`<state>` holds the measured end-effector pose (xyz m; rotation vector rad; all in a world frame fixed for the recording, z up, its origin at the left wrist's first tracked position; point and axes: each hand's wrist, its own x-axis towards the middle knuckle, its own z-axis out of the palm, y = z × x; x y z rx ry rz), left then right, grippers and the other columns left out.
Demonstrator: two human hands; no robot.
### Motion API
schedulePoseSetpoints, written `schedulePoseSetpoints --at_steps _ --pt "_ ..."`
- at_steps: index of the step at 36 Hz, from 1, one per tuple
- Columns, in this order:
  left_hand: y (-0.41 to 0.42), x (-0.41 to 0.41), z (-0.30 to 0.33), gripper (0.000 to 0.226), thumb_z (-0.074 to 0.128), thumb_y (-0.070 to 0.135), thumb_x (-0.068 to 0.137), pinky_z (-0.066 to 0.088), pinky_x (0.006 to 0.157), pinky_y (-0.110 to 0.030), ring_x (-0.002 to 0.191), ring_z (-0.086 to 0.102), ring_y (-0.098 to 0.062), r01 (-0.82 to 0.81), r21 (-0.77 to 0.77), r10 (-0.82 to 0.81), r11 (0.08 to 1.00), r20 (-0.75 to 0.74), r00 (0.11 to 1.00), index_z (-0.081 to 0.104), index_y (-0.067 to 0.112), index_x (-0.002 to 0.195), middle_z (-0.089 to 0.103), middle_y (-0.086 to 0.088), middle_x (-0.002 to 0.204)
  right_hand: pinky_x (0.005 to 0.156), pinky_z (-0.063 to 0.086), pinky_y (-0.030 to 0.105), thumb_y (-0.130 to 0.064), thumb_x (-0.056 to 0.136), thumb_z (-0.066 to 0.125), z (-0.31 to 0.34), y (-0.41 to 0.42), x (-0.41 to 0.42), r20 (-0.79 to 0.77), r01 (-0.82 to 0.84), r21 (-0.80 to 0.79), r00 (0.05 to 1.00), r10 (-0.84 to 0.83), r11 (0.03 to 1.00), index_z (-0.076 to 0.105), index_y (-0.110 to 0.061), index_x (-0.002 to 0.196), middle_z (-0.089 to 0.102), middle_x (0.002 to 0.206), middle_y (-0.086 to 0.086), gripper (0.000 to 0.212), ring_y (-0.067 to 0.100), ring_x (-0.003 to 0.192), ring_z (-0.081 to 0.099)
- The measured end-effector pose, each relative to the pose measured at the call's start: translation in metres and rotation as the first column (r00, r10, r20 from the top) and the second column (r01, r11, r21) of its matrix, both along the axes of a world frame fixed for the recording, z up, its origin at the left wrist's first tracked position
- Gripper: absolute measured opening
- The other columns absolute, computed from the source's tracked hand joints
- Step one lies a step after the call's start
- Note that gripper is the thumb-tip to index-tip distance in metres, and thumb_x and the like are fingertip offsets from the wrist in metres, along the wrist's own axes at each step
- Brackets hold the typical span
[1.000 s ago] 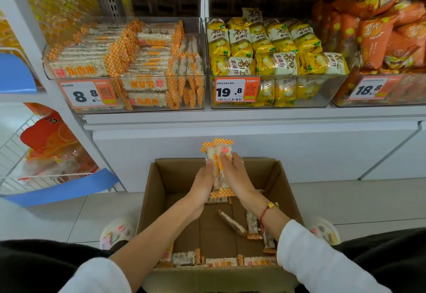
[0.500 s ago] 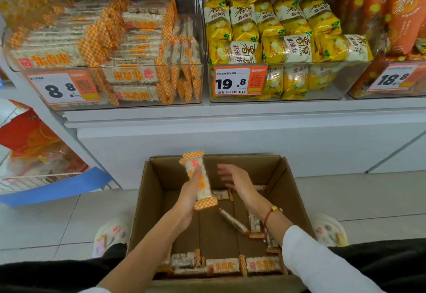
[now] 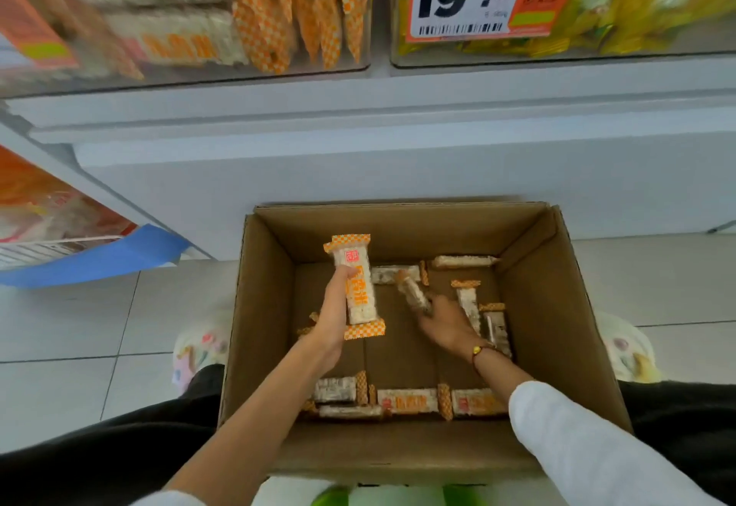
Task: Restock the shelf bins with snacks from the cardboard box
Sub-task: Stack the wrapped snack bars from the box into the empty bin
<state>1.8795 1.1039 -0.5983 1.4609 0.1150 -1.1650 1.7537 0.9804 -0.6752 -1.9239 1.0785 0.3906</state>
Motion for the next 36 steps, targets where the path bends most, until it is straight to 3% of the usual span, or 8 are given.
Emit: schedulePoseSetpoints --at_steps 3,6,12,15,19,28,32,36 --pt "0.003 -0.004 0.012 0.027 0.040 0.031 0.099 0.048 0.069 -0.029 0.082 0.060 -0.016 0.003 0.033 -0.003 0.999 0.017 1.000 0.053 0.017 0.118 0.062 -0.004 0.094 0.065 0.045 0.016 -0.023 0.102 0.045 0.038 0.001 0.014 0.156 0.176 0.333 0.959 -0.238 0.926 0.039 -0.008 0.139 0.063 0.116 0.006 0.041 0.014 0.093 0.061" --pt "0.006 -0.007 0.028 0.020 0.042 0.032 0.099 0.048 0.076 -0.030 0.085 0.060 -0.017 -0.014 0.036 0.013 0.999 0.037 0.999 0.056 0.020 0.105 0.064 -0.004 0.094 0.060 0.050 0.021 -0.020 0.101 0.046 0.064 -0.002 0.018 0.292 0.251 0.477 0.859 -0.421 0.842 0.048 -0.009 0.130 0.068 0.085 0.003 0.031 0.011 0.066 0.065" --pt "0.007 -0.014 0.074 0.031 0.044 0.040 0.097 0.047 0.088 -0.037 0.092 0.061 -0.023 -0.011 -0.009 0.012 1.000 0.081 0.997 0.060 0.016 0.109 0.066 -0.007 0.098 0.051 0.047 0.027 -0.025 0.103 0.032 0.138 0.001 0.018 0.406 0.156 0.680 0.734 -0.545 0.717 0.052 -0.011 0.100 0.057 0.072 0.006 0.025 0.016 0.057 0.057" --pt "0.003 -0.016 0.099 0.045 0.043 0.042 0.097 0.048 0.098 -0.044 0.104 0.064 -0.029 -0.015 -0.095 0.020 0.995 0.055 0.998 0.061 0.011 0.123 0.070 -0.011 0.106 0.057 0.051 0.026 -0.019 0.101 0.038 0.175 0.014 0.022 0.476 0.162 0.589 0.722 -0.502 0.792 0.063 -0.017 0.100 0.066 0.079 0.001 0.025 0.010 0.063 0.062" --pt "-0.003 -0.021 0.141 0.047 0.031 0.031 0.102 0.058 0.068 -0.030 0.090 0.068 -0.025 -0.042 -0.261 0.052 0.964 0.031 0.998 0.055 0.001 0.130 0.069 -0.017 0.106 0.099 0.047 0.031 -0.035 0.096 0.054 0.207 0.035 0.024 0.683 0.089 0.211 0.698 -0.212 0.973 0.057 -0.028 0.124 0.061 0.121 -0.004 0.029 0.010 0.109 0.059" --pt "0.006 -0.038 0.207 0.046 0.036 0.039 0.101 0.034 0.112 -0.039 0.126 0.052 -0.018 0.052 -0.510 0.078 0.859 0.230 0.970 0.049 0.015 0.137 0.056 -0.006 0.136 0.079 0.044 0.011 -0.036 0.096 0.052 0.272 0.055 0.028 0.748 0.231 -0.330 0.656 0.104 0.915 0.045 -0.034 0.139 0.046 0.106 -0.006 0.044 0.002 0.096 0.054" --pt "0.006 -0.017 0.230 0.049 0.043 0.053 0.095 0.046 0.100 -0.036 0.114 0.061 -0.015 0.186 -0.448 0.005 0.874 0.393 0.920 0.056 0.023 0.131 0.067 -0.001 0.121 0.081 0.041 0.006 -0.036 0.101 0.041 0.301 0.059 0.035 0.770 0.113 -0.278 0.620 0.151 0.954 0.036 -0.041 0.141 0.047 0.117 -0.006 0.041 -0.002 0.104 0.050" --pt "0.010 0.016 0.259 0.039 0.047 0.050 0.092 0.049 0.081 -0.016 0.107 0.062 -0.001 0.242 -0.420 0.022 0.874 0.534 0.845 0.057 0.029 0.124 0.070 0.016 0.111 0.098 0.045 0.027 -0.043 0.092 0.054 0.334 0.044 0.049 0.804 0.030 -0.157 0.585 0.110 0.987 0.043 -0.044 0.131 0.045 0.129 -0.009 0.041 0.003 0.115 0.048"
